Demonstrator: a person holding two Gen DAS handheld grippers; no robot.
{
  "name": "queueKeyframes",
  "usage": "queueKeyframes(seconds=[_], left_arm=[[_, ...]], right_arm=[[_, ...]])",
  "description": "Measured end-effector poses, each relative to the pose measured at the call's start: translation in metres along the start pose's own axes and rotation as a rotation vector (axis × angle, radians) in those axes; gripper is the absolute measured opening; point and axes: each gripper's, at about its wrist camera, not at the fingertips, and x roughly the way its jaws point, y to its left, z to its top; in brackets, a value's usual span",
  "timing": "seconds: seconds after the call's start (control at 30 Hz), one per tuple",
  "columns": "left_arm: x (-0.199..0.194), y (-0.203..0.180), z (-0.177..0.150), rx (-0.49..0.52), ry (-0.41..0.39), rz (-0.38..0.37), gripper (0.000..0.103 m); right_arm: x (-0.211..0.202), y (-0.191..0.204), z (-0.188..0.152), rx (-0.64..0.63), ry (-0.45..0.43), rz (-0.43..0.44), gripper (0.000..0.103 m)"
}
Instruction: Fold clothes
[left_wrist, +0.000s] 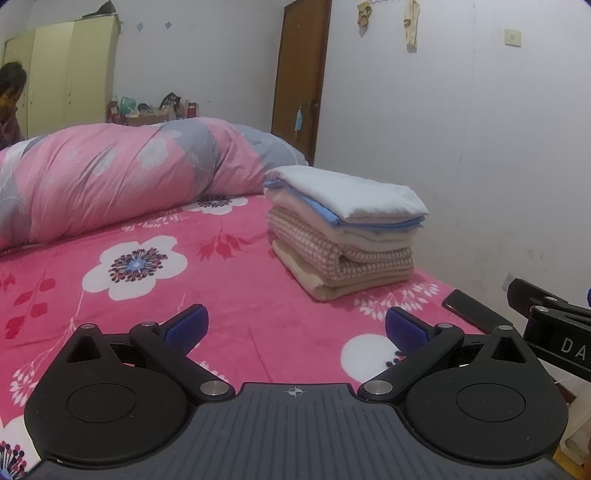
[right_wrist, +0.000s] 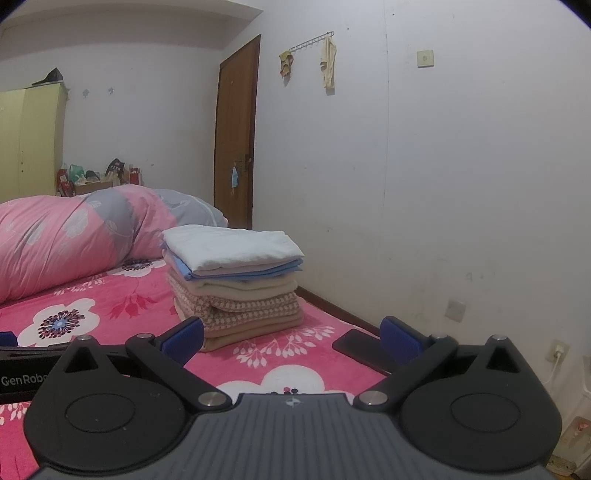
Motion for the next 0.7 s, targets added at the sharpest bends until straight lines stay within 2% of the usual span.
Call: queueKeyframes(seconds=[0.7], left_arm=[[-0.0009,0.0019,-0.0007,-0.001,0.002,0.001,0.103]], right_arm=[[-0.0022,0.0022,-0.0016,-0.004,0.005,-0.003,0.103]])
